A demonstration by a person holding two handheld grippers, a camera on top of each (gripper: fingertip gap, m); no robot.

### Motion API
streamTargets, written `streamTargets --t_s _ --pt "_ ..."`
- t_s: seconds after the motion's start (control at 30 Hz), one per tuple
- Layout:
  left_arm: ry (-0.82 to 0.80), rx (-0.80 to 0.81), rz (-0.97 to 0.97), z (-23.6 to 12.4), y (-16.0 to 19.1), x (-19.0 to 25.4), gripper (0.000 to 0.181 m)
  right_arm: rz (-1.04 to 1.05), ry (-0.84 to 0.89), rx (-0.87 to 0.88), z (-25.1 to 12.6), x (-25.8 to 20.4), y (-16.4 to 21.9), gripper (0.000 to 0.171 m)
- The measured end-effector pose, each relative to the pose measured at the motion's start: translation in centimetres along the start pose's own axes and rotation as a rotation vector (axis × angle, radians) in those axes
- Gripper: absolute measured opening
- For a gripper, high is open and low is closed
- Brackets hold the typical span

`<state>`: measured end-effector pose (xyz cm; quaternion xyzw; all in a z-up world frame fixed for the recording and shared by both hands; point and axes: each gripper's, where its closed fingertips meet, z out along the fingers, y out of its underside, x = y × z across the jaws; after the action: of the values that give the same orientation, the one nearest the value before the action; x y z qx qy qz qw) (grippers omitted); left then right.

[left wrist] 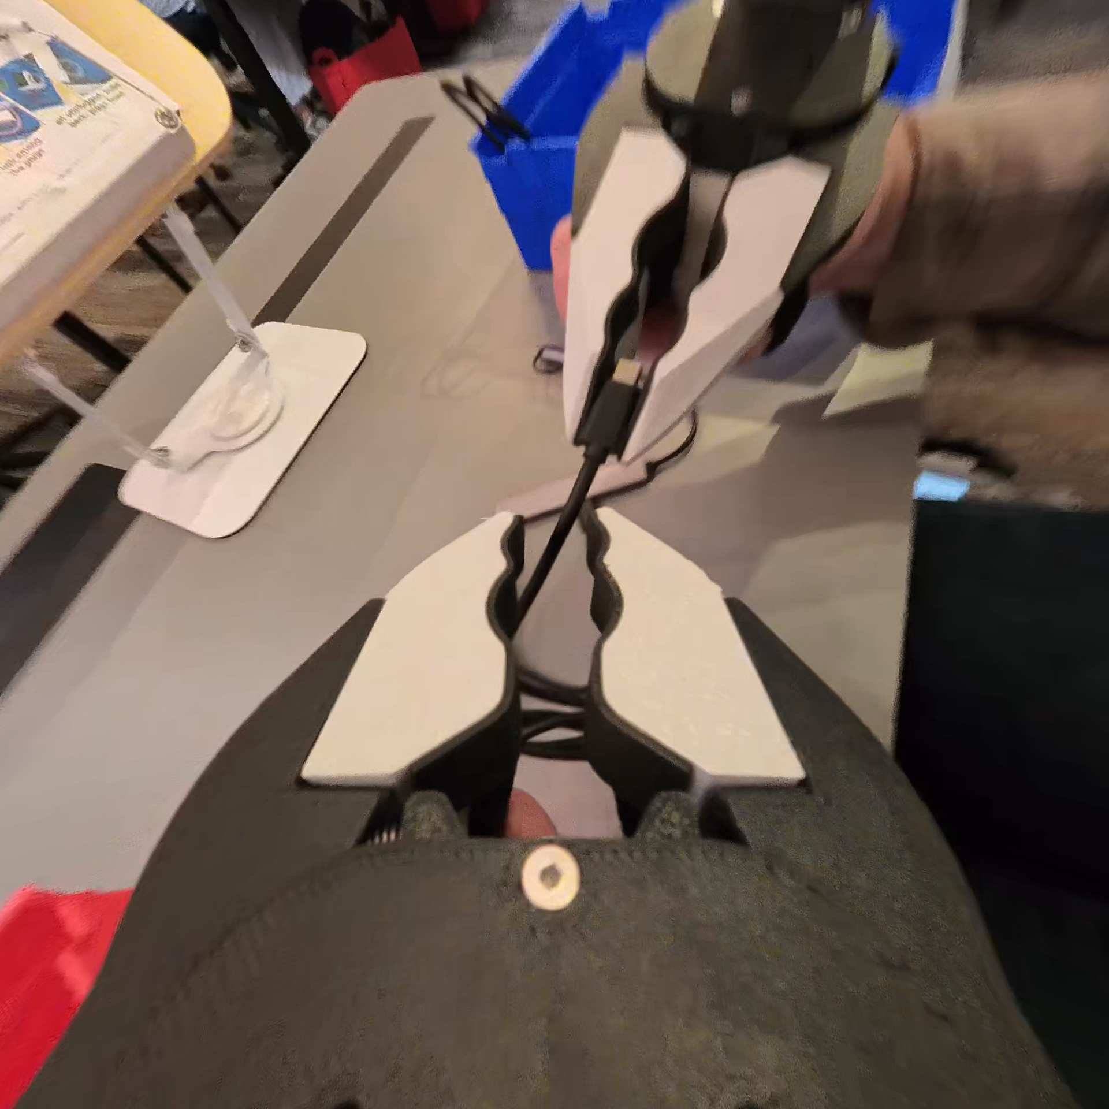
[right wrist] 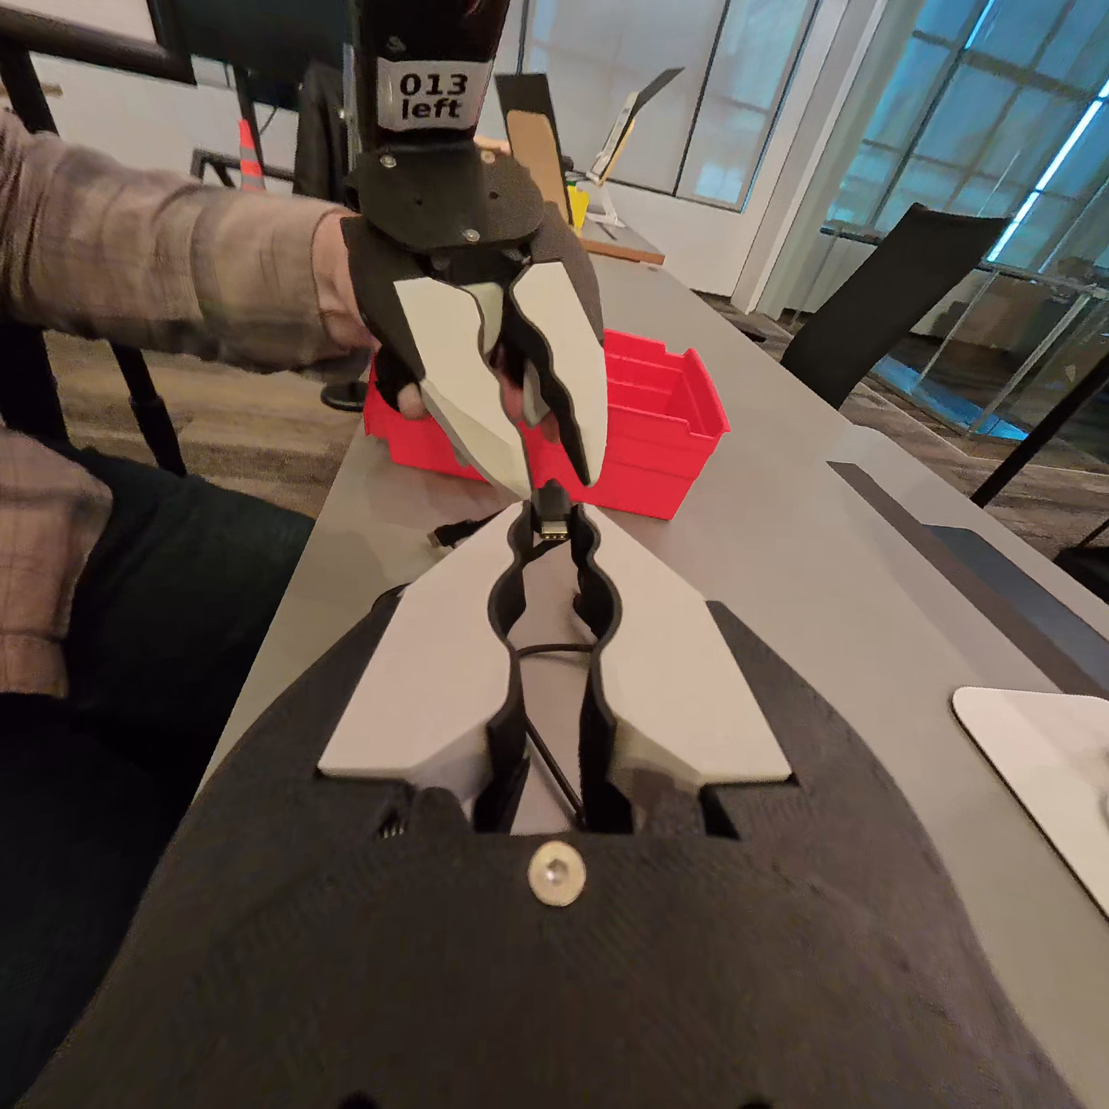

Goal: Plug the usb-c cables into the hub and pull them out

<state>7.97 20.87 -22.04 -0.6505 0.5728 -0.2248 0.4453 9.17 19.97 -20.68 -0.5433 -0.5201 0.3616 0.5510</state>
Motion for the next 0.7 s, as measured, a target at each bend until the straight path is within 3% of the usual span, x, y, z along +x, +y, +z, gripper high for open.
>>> streamTargets --t_s 0.13,0.33,0.47,0.53,0.7 --pt "0.034 0.11 -0.135 -0.4 -1.3 -0.2 0.027 0.059 0.031 0.04 -0.3 1.0 0.2 0.009" --pt "0.169 0.09 -0.251 0.1 -1.0 3.7 0.02 0.132 0.084 0.091 -0.9 2.5 0.0 0.009" --pt "0.235 0.204 -0.499 2.4 -1.2 6.1 0.046 0.171 0.089 0.121 -0.8 2.6 -0.5 0.009" --pt "0.229 0.295 -0.624 3.6 -1.5 6.0 0.058 0.168 0.096 0.106 -0.7 2.4 -0.6 0.009" --pt "0.322 0.684 -0.912 4.0 -4.3 5.5 0.065 0.183 0.133 0.048 -0.5 2.7 -1.4 0.009"
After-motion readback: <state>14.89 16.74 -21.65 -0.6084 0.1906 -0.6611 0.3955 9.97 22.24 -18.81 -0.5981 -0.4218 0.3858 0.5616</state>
